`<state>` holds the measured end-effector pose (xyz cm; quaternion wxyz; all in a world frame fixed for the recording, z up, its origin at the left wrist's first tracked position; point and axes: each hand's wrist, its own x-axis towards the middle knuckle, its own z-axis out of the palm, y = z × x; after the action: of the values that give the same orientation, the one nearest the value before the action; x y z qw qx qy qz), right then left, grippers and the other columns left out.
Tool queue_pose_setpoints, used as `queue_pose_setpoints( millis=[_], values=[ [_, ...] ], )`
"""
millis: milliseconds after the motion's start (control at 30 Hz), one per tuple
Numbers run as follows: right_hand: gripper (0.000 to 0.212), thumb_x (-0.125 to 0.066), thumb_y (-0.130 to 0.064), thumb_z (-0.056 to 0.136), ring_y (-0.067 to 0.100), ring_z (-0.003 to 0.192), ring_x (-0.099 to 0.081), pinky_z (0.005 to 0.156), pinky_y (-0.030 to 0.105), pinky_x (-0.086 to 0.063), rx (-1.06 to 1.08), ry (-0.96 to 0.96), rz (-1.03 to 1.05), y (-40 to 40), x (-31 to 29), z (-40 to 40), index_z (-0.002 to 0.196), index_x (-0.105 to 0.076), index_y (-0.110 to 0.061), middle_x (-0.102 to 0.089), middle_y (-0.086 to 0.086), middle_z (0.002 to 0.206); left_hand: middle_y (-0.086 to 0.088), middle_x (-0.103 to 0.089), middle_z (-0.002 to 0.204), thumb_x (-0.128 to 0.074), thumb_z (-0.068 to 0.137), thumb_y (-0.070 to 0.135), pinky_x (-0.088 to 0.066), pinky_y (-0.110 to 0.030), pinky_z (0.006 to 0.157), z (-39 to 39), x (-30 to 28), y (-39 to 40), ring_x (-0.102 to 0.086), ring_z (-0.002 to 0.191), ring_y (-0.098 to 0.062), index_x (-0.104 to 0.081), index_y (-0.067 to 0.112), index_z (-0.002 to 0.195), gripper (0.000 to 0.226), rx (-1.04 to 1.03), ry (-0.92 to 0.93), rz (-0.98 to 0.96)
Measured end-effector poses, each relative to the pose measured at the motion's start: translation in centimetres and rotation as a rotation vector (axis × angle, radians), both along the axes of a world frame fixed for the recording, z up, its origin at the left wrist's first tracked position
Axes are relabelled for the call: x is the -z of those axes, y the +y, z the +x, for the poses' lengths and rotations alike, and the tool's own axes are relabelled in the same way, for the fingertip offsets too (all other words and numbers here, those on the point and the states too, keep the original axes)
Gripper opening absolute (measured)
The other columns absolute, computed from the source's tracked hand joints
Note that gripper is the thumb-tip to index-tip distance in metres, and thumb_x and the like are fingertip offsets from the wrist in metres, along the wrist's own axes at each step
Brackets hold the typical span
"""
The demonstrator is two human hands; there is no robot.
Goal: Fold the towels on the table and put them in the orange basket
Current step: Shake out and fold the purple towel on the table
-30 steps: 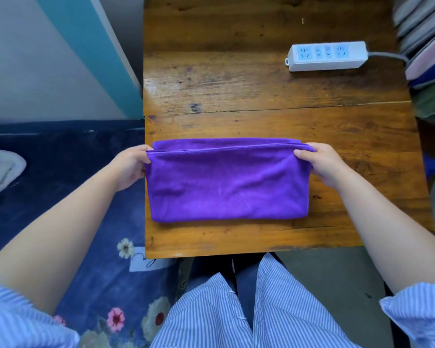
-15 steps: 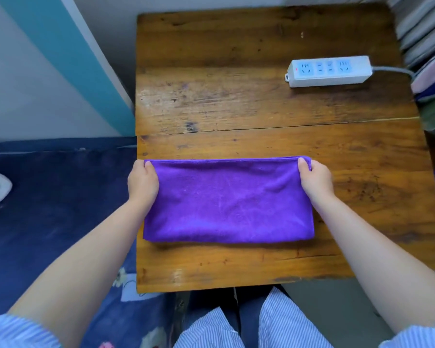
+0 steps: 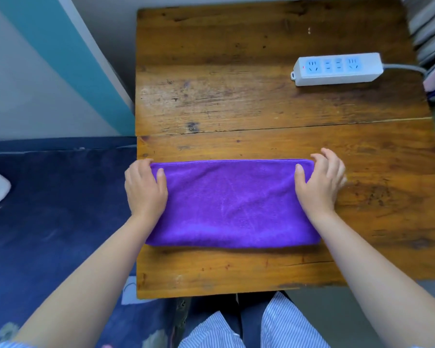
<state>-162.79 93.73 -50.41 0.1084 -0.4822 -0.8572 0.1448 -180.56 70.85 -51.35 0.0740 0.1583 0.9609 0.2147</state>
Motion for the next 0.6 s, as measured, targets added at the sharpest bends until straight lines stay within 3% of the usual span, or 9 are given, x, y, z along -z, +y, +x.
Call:
queue_pose_setpoints(
  millis=[133, 200, 233, 333, 433, 600],
  values=[
    [0.034, -0.059, -0.014, 0.071, 0.044, 0.110, -0.056, 0.087, 0.063, -0.041, -0.537, -0.036, 0.109, -5.6, 0.2, -1.7, 0.101, -0.067, -0.002, -0.062, 0.022, 0.118, -0.028, -0.064, 0.109, -0.047, 0.084, 0.014, -0.049, -0.054, 0.084, 4.1, -0.1, 1.1, -0.060, 0.105, -0.046, -0.065, -0.010, 0.101, 0.035, 0.495, 0.116, -0.010],
    [0.040, -0.059, -0.019, 0.075, 0.040, 0.118, -0.052, 0.092, 0.063, -0.037, -0.672, -0.167, 0.017, -7.6, 0.8, -2.9, 0.112, -0.064, -0.008, -0.057, 0.016, 0.127, -0.022, -0.053, 0.131, -0.050, 0.088, 0.017, -0.041, -0.049, 0.099, 5.3, 0.5, 2.5, -0.046, 0.126, -0.039, -0.056, -0.002, 0.121, 0.038, 0.577, 0.003, -0.119],
    [0.043, -0.055, -0.022, 0.082, 0.037, 0.128, -0.042, 0.102, 0.061, -0.028, -0.705, -0.216, -0.044, -8.3, 1.4, -3.3, 0.123, -0.057, -0.011, -0.048, 0.013, 0.138, -0.015, -0.039, 0.145, -0.045, 0.093, 0.023, -0.029, -0.045, 0.109, 5.5, 1.1, 2.8, -0.031, 0.137, -0.032, -0.045, 0.005, 0.134, 0.044, 0.556, -0.060, -0.185],
    [0.051, -0.038, -0.034, 0.095, 0.024, 0.144, -0.007, 0.115, 0.046, 0.002, -0.686, -0.316, -0.140, -7.7, 3.5, -3.4, 0.143, -0.026, -0.023, -0.014, 0.000, 0.155, -0.001, -0.009, 0.157, -0.030, 0.097, 0.036, -0.005, -0.039, 0.115, 4.3, 3.1, 2.2, -0.003, 0.145, -0.021, -0.019, 0.022, 0.146, 0.052, 0.402, -0.093, -0.319],
    [0.053, -0.040, -0.036, 0.094, 0.021, 0.144, -0.006, 0.114, 0.042, 0.004, -0.566, -0.337, -0.138, -5.3, 4.0, -2.2, 0.143, -0.025, -0.025, -0.012, 0.000, 0.155, 0.000, -0.007, 0.157, -0.030, 0.097, 0.039, -0.001, -0.041, 0.115, 3.1, 3.6, 0.1, -0.001, 0.145, -0.022, -0.019, 0.027, 0.146, 0.052, 0.338, -0.087, -0.388],
    [0.053, -0.041, -0.032, 0.094, 0.024, 0.144, -0.004, 0.115, 0.043, 0.002, -0.411, -0.389, -0.118, -1.8, 3.4, 1.7, 0.144, -0.024, -0.020, -0.010, 0.004, 0.155, -0.003, -0.006, 0.157, -0.031, 0.097, 0.036, -0.003, -0.048, 0.115, 2.5, 3.0, -2.5, 0.001, 0.144, -0.026, -0.018, 0.019, 0.147, 0.054, 0.185, -0.145, -0.368]
  ],
)
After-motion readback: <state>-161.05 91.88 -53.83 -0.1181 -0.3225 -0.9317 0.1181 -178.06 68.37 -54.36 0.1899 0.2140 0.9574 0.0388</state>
